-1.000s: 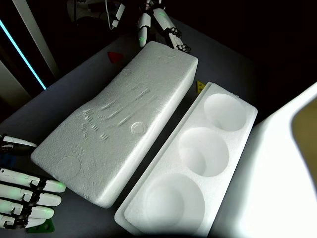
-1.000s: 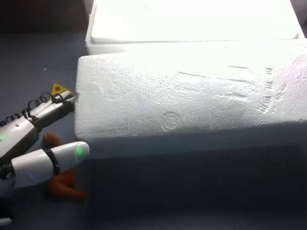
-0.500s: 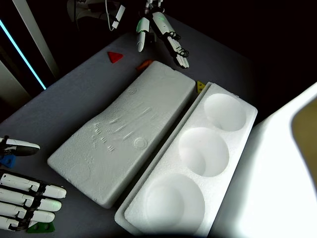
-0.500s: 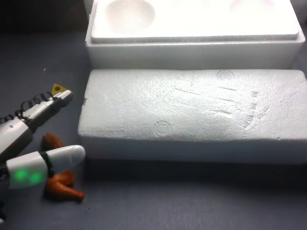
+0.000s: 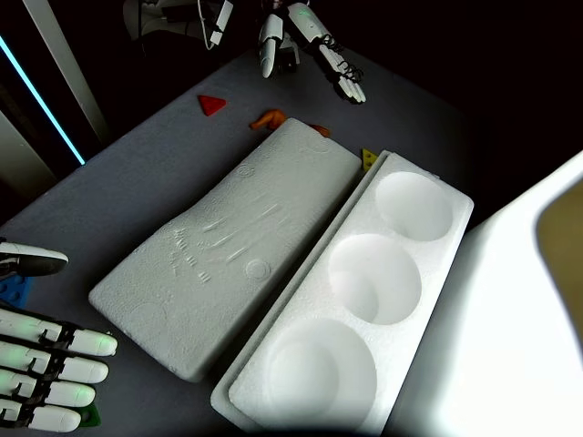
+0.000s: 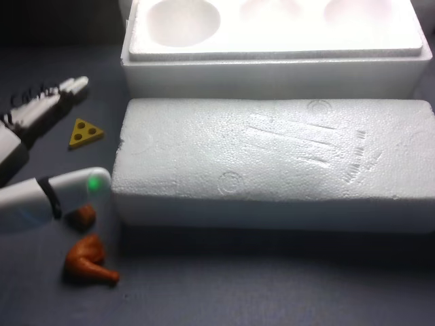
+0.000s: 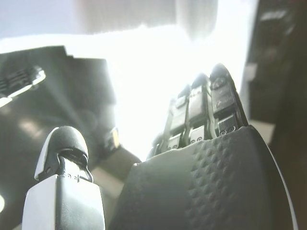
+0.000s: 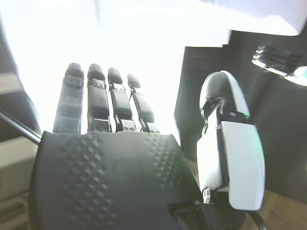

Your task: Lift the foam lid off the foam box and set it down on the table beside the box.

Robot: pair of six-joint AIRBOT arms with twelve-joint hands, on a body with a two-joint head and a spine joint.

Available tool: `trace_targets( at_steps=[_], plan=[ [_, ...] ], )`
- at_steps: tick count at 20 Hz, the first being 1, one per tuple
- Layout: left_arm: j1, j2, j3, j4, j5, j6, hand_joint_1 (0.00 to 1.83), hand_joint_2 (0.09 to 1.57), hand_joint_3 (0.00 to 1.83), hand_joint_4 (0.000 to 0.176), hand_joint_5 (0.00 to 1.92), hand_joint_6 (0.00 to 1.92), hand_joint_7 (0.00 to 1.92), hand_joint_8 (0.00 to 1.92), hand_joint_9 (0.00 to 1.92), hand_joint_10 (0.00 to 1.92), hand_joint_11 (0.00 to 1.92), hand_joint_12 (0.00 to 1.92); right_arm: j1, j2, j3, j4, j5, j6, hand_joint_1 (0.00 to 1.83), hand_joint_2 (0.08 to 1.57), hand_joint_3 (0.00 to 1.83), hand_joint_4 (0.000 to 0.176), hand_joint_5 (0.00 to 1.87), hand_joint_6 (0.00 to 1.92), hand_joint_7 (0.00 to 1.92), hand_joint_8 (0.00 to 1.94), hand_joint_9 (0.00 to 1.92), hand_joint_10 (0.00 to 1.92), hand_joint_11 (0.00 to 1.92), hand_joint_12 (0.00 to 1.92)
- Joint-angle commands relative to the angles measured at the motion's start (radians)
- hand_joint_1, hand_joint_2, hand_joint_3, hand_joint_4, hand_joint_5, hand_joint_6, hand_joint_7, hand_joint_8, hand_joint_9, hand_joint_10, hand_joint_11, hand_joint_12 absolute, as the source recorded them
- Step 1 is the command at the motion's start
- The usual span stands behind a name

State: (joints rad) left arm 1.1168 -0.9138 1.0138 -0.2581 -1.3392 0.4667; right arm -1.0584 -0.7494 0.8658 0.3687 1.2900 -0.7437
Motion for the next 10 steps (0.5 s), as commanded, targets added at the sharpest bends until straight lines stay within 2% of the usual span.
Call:
trace_targets(
  at_steps=[1,2,3,4,5,6,7,8,10],
  plan=[
    [-0.024,0.012,0.010,0.011,-0.118,0.002,0.24,1.14,0.01,0.040,0.00,0.00,0.00,0.00,0.00,0.00,0.00,0.00,0.019,0.018,0.002,-0.004,0.130,-0.012,0.25,1.26,0.02,0.005,0.00,0.00,0.00,0.00,0.00,0.00,0.00,0.00],
    [-0.057,0.015,0.021,0.033,-0.101,0.009,0.25,1.14,0.01,0.044,0.00,0.00,0.00,0.00,0.00,0.00,0.00,0.00,0.035,0.020,0.005,-0.023,0.125,-0.021,0.24,1.26,0.02,0.017,0.00,0.00,0.00,0.00,0.00,0.00,0.00,0.00],
    [-0.080,0.014,0.030,0.052,-0.086,0.010,0.25,1.15,0.01,0.041,0.00,0.00,0.00,0.00,0.00,0.00,0.00,0.00,0.049,0.020,0.010,-0.038,0.115,-0.025,0.23,1.24,0.01,0.047,0.00,0.00,0.00,0.00,0.00,0.00,0.00,0.00],
    [-0.099,0.012,0.038,0.066,-0.076,0.010,0.25,1.15,0.01,0.042,0.00,0.00,0.00,0.00,0.00,0.00,0.00,0.00,0.062,0.020,0.013,-0.049,0.105,-0.029,0.25,1.25,0.01,0.045,0.00,0.00,0.00,0.00,0.00,0.00,0.00,0.00],
    [-0.136,0.008,0.054,0.093,-0.051,0.012,0.25,1.15,0.01,0.043,0.00,0.00,0.00,0.00,0.00,0.00,0.00,0.00,0.097,0.020,0.020,-0.075,0.075,-0.038,0.29,1.27,0.02,0.020,0.00,0.00,0.00,0.00,0.00,0.00,0.00,0.00],
    [-0.162,0.006,0.064,0.117,-0.029,0.012,0.26,1.15,0.01,0.042,0.00,0.00,0.00,0.00,0.00,0.00,0.00,0.00,0.122,0.020,0.025,-0.092,0.053,-0.046,0.29,1.27,0.02,0.009,0.00,0.00,0.00,0.00,0.00,0.00,0.00,0.00],
    [-0.186,0.005,0.072,0.137,-0.012,0.012,0.26,1.15,0.01,0.044,0.00,0.00,0.00,0.00,0.00,0.00,0.00,0.00,0.144,0.019,0.030,-0.106,0.036,-0.051,0.29,1.26,0.01,0.016,0.00,0.00,0.00,0.00,0.00,0.00,0.00,0.00],
    [-0.208,0.005,0.079,0.158,0.007,0.012,0.27,1.15,0.00,0.063,0.00,0.00,0.00,0.00,0.00,0.00,0.00,0.00,0.163,0.018,0.035,-0.117,0.024,-0.055,0.31,1.27,0.02,0.030,0.00,0.00,0.00,0.00,0.00,0.00,0.00,0.00],
    [-0.248,0.004,0.093,0.192,0.039,0.012,0.26,1.14,0.00,0.081,0.00,0.00,0.00,0.00,0.00,0.00,0.00,0.00,0.197,0.013,0.046,-0.134,0.000,-0.063,0.33,1.30,0.02,0.018,0.00,0.00,0.00,0.00,0.00,0.00,0.02,0.01]
  ],
)
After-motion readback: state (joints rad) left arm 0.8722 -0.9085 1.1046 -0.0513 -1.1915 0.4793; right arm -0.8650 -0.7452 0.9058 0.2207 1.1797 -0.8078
